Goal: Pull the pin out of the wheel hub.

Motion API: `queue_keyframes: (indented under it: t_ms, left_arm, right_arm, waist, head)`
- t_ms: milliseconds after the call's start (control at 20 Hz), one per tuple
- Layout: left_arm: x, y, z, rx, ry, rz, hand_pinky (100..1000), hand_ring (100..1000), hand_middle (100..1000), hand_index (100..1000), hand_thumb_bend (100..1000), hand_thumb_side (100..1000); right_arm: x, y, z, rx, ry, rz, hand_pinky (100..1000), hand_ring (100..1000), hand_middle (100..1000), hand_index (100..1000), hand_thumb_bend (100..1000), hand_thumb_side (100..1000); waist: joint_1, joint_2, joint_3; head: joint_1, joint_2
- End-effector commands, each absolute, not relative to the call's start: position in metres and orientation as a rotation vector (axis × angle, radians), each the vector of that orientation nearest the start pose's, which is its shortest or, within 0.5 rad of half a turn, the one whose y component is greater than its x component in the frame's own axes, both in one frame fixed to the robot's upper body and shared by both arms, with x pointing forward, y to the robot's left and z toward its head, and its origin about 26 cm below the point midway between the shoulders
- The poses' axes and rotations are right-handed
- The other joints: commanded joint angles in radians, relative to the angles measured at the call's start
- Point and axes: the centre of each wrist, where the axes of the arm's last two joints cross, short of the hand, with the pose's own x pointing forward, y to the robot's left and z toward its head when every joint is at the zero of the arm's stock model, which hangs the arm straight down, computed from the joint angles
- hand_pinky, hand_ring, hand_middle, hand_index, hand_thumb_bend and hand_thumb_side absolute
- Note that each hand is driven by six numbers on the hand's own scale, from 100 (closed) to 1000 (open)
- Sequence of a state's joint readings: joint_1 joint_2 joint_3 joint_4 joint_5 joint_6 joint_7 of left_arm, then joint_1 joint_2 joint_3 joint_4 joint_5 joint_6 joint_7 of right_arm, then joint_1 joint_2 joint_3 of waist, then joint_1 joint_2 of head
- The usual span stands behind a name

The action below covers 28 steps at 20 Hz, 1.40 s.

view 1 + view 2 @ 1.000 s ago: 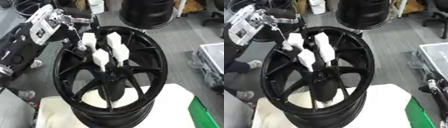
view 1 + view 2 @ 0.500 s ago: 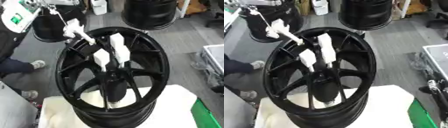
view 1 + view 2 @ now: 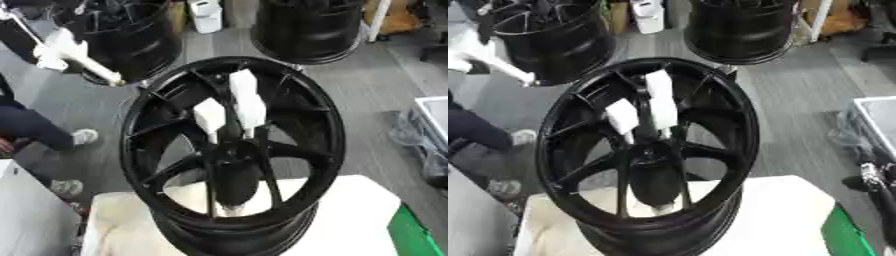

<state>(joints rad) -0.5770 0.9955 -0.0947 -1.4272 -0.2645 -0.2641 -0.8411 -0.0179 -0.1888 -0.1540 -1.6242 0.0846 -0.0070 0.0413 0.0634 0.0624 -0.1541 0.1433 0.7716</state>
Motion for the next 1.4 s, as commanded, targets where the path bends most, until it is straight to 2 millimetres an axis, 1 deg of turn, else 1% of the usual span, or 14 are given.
queue_keyframes:
  t_ms: [50,300,350,450,500,600,650,700,750,900,950,1100,1250,1400]
  left_arm:
    - [0.363,0.440,0.271,0.641,-1.126,-1.639,736,598,435,494,433,100]
    - [0.381,0.455,0.214,0.635,-1.054,-1.515,731,614,491,548,443,100]
    - [0.385,0.457,0.204,0.638,-1.057,-1.484,729,625,553,625,495,109]
    - [0.391,0.459,0.185,0.659,-1.073,-1.419,734,640,615,695,546,152]
    - [0.393,0.459,0.176,0.671,-1.082,-1.393,737,652,660,747,599,217]
    - [0.394,0.460,0.163,0.693,-1.104,-1.347,738,663,707,802,654,274]
    - [0.393,0.459,0.157,0.698,-1.125,-1.322,736,662,721,822,676,308]
    - [0.392,0.459,0.153,0.700,-1.152,-1.296,735,661,722,824,677,312]
    - [0.391,0.457,0.152,0.705,-1.203,-1.257,730,652,719,824,676,337]
    - [0.382,0.443,0.150,0.691,-1.454,-1.066,711,622,694,805,632,397]
    - [0.378,0.436,0.149,0.666,-1.540,-0.991,704,614,684,798,607,436]
    - [0.356,0.407,0.142,0.520,-1.796,-0.671,688,599,663,780,589,463]
    - [0.328,0.384,0.125,0.384,-1.885,-0.327,671,576,628,756,582,481]
    - [0.305,0.366,0.103,0.285,-1.865,-0.065,660,561,608,739,585,493]
  right_arm:
    - [0.280,-0.327,0.030,-0.315,-1.659,0.143,673,567,879,972,100,740]
    - [0.280,-0.325,0.030,-0.305,-1.663,0.142,673,567,878,972,100,739]
    - [0.281,-0.325,0.030,-0.303,-1.664,0.141,673,567,878,972,100,739]
    - [0.281,-0.324,0.030,-0.300,-1.667,0.138,673,567,878,972,100,739]
    - [0.281,-0.324,0.030,-0.299,-1.668,0.137,673,566,878,972,100,740]
    - [0.281,-0.324,0.030,-0.298,-1.668,0.134,673,566,878,972,100,741]
    - [0.281,-0.324,0.030,-0.298,-1.668,0.132,673,566,878,972,100,742]
    - [0.281,-0.324,0.030,-0.298,-1.669,0.131,673,566,878,972,100,742]
    - [0.281,-0.324,0.030,-0.298,-1.669,0.130,673,566,878,972,100,743]
    - [0.281,-0.324,0.030,-0.297,-1.669,0.127,673,566,878,972,100,744]
    - [0.281,-0.323,0.030,-0.296,-1.670,0.125,673,566,878,971,100,744]
    - [0.281,-0.323,0.030,-0.296,-1.672,0.118,673,566,878,971,100,744]
    - [0.282,-0.323,0.030,-0.296,-1.673,0.112,673,566,877,971,100,744]
    - [0.282,-0.323,0.030,-0.296,-1.673,0.107,674,566,877,971,100,743]
  waist:
    - [-0.005,-0.013,-0.002]
    - [-0.015,-0.007,-0.007]
    - [-0.017,-0.005,-0.008]
    - [-0.021,-0.003,-0.011]
    - [-0.022,-0.001,-0.013]
    - [-0.023,0.001,-0.015]
    - [-0.023,0.001,-0.015]
    - [-0.023,0.002,-0.015]
    - [-0.023,0.002,-0.014]
    - [-0.024,0.004,-0.010]
    - [-0.024,0.005,-0.008]
    - [-0.029,0.007,0.000]
    - [-0.033,0.010,0.012]
    - [-0.038,0.013,0.022]
  head:
    - [0.006,-0.002]
    - [0.009,-0.002]
    - [0.010,-0.002]
    - [0.013,-0.002]
    - [0.015,-0.002]
    - [0.014,-0.002]
    - [0.014,-0.002]
    - [0.014,-0.002]
    - [0.012,-0.002]
    - [0.005,-0.002]
    - [0.004,-0.002]
    - [-0.003,-0.002]
    - [-0.006,-0.002]
    - [-0.012,-0.002]
